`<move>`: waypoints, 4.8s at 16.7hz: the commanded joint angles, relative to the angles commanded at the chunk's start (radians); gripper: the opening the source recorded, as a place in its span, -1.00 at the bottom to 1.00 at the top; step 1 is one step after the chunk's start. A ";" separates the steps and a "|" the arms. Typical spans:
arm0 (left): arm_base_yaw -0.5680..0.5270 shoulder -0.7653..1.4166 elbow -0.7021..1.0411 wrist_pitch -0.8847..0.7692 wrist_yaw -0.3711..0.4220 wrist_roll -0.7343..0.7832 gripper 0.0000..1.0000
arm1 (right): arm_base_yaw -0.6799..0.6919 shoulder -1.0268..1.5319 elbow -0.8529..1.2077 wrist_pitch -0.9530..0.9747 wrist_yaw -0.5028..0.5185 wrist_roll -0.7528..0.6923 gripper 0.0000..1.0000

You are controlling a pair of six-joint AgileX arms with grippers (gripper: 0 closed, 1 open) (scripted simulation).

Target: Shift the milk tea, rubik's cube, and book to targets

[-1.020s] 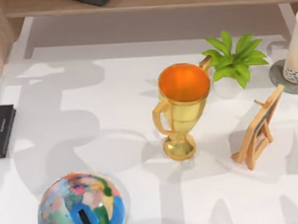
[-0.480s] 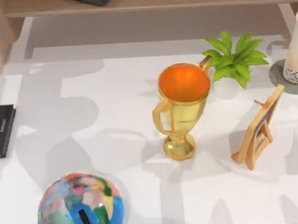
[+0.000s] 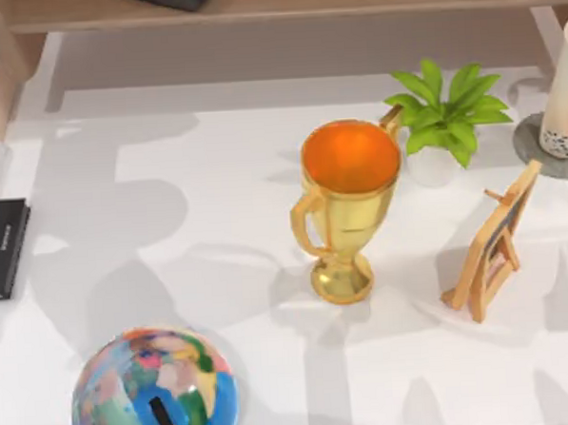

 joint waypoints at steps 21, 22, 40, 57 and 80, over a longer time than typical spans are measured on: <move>0.005 -0.014 -0.008 -0.005 0.002 0.002 -1.00 | 0.000 0.000 0.000 0.000 0.000 0.000 1.00; 0.007 -0.026 -0.015 -0.009 0.003 0.002 -1.00 | 0.000 0.000 0.000 0.000 0.000 0.000 1.00; 0.113 -0.403 -0.309 0.018 0.041 0.762 -1.00 | 0.000 0.000 0.000 0.000 0.000 0.000 1.00; 0.173 -0.477 -1.174 0.158 0.073 1.844 -1.00 | 0.000 0.000 0.000 0.000 0.000 0.000 1.00; 0.141 -0.405 -1.199 0.182 0.057 1.871 -1.00 | 0.000 0.000 0.000 0.000 0.000 0.000 1.00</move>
